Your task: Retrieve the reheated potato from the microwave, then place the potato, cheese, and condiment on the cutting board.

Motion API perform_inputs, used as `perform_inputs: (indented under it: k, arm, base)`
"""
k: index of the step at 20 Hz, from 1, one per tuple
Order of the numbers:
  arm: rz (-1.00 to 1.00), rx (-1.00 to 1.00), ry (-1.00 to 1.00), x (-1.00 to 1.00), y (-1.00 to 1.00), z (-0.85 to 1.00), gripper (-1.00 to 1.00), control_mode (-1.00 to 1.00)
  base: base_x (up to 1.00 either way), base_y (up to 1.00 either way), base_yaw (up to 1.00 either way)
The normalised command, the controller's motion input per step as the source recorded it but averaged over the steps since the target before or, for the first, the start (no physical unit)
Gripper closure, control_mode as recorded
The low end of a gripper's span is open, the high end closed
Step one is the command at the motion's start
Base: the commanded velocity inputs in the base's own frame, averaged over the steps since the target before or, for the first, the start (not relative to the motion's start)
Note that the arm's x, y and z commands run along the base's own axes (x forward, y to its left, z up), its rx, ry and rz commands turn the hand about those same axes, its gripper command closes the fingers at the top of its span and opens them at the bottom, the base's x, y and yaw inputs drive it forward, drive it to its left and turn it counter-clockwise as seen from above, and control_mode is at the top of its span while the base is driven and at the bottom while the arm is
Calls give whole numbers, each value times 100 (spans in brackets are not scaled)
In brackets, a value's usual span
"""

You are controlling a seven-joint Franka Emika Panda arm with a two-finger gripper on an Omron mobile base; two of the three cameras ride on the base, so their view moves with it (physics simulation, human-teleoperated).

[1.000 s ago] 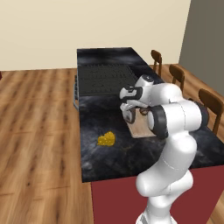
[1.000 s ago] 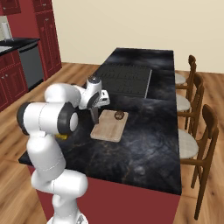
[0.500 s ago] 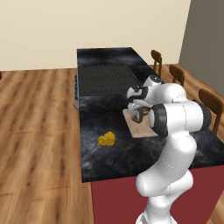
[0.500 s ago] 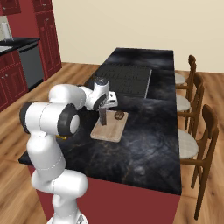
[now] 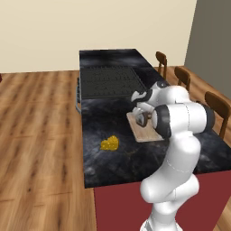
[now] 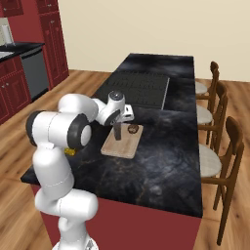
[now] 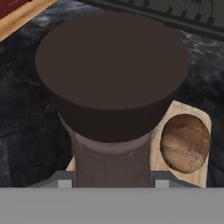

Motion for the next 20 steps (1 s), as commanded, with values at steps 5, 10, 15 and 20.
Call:
perform_inputs:
  k: [5, 10, 15, 20]
  arm:
    - [0, 1, -11, 20, 0, -17, 100, -100]
    - [0, 0, 0, 18, 0, -18, 100, -100]
    - [0, 0, 0, 7, 0, -15, 100, -100]
    - [0, 0, 0, -15, 7, -17, -100, -100]
  base:
    - [0, 0, 0]
    - [0, 0, 0]
    - [0, 0, 0]
    - [0, 0, 0]
